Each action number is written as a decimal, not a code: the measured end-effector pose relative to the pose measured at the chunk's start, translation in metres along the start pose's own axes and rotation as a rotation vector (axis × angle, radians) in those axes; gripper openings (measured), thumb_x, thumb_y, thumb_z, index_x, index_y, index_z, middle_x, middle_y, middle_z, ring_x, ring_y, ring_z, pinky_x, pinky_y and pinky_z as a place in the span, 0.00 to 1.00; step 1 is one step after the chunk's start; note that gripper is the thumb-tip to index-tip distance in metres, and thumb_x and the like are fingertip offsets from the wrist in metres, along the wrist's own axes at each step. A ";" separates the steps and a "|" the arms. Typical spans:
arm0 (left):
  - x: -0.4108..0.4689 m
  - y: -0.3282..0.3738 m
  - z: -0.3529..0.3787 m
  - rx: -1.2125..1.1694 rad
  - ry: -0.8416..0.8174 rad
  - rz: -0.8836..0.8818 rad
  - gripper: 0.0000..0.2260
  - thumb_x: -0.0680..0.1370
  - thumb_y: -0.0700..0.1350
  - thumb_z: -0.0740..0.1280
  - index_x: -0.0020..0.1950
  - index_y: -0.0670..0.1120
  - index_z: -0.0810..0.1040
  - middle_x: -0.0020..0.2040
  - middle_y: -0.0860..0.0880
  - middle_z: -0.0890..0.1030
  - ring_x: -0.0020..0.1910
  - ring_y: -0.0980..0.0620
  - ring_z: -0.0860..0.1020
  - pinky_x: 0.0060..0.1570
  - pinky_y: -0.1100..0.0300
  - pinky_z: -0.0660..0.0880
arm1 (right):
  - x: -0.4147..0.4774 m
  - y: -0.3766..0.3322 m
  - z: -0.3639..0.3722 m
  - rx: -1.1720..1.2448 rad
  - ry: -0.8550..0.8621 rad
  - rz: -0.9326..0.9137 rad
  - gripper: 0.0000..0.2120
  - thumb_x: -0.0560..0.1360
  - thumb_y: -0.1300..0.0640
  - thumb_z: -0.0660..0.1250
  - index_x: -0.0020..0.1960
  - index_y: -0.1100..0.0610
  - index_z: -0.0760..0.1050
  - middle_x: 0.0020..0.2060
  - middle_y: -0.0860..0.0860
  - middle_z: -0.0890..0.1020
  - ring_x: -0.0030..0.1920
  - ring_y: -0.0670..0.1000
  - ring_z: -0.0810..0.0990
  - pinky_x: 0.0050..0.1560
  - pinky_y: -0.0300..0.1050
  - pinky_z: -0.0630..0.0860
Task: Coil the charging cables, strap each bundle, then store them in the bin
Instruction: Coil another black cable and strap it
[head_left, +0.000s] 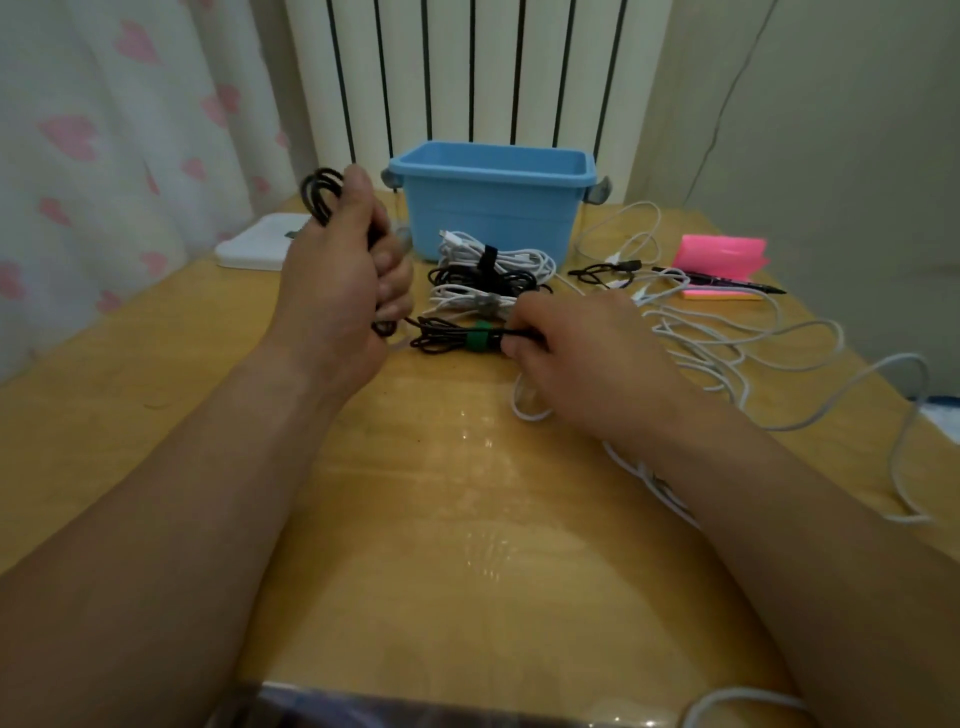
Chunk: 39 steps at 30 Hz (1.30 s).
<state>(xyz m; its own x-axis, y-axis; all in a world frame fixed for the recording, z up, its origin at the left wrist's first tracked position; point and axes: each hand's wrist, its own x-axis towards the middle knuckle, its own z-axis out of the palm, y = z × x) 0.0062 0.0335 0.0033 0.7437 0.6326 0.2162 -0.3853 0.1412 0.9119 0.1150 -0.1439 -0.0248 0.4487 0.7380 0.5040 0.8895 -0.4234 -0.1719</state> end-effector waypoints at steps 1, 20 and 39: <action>0.001 0.000 -0.003 0.109 -0.004 0.012 0.17 0.88 0.57 0.62 0.41 0.51 0.71 0.31 0.52 0.64 0.28 0.54 0.60 0.25 0.60 0.57 | 0.001 0.003 -0.002 -0.002 0.015 0.017 0.05 0.82 0.49 0.68 0.52 0.49 0.82 0.42 0.46 0.85 0.46 0.53 0.82 0.55 0.52 0.69; -0.024 -0.018 0.023 0.884 -0.375 0.009 0.13 0.87 0.50 0.64 0.42 0.52 0.77 0.30 0.58 0.75 0.31 0.59 0.72 0.42 0.53 0.71 | 0.005 0.009 -0.005 0.198 0.169 0.049 0.05 0.80 0.53 0.70 0.56 0.49 0.78 0.46 0.46 0.85 0.48 0.54 0.82 0.53 0.54 0.77; -0.011 -0.037 0.030 0.336 -0.120 -0.032 0.16 0.86 0.55 0.65 0.55 0.43 0.84 0.54 0.47 0.88 0.57 0.49 0.86 0.64 0.44 0.80 | 0.002 -0.012 0.006 0.146 0.216 -0.109 0.07 0.80 0.52 0.68 0.55 0.50 0.83 0.43 0.47 0.87 0.43 0.49 0.79 0.43 0.39 0.59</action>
<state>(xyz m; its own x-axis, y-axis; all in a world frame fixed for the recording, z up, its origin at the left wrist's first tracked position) 0.0288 -0.0017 -0.0226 0.8192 0.5350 0.2066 -0.1744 -0.1109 0.9784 0.1052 -0.1344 -0.0268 0.3353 0.6395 0.6918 0.9414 -0.2566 -0.2190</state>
